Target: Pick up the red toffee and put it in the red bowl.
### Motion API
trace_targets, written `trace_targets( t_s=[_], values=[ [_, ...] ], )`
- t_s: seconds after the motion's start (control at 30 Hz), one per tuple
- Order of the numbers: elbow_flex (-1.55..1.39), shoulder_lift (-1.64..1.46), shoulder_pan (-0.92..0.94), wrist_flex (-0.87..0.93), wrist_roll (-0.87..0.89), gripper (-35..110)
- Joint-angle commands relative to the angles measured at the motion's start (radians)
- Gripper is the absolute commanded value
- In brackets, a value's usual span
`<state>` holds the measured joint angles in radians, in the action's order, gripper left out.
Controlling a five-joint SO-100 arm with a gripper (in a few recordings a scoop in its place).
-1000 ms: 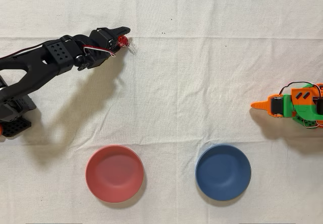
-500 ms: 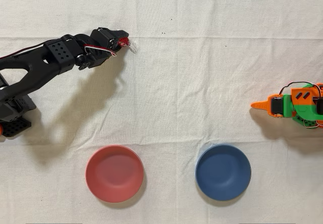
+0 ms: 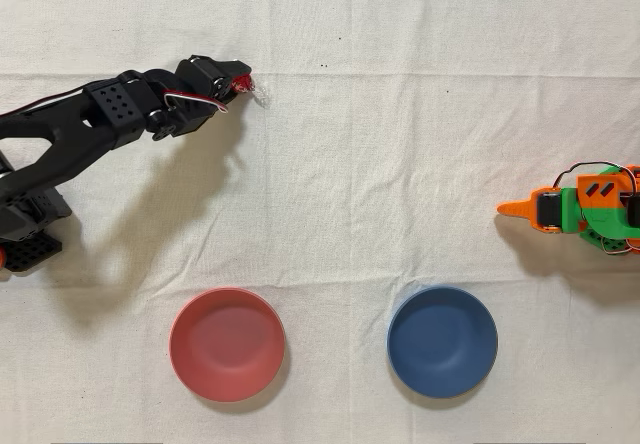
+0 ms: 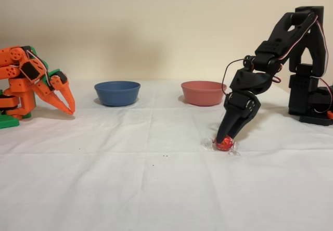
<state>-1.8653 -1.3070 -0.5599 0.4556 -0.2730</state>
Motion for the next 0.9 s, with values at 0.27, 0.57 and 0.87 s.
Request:
trace_targets(
  t_s=[0.27,0.57,0.87],
  values=[
    [-0.081,-0.278,-0.006,0.114,-0.012,11],
    [-0.127,-0.456,0.008,0.224,-0.018,10],
    [-0.126,-0.601,0.06,0.337,-0.034,9]
  ],
)
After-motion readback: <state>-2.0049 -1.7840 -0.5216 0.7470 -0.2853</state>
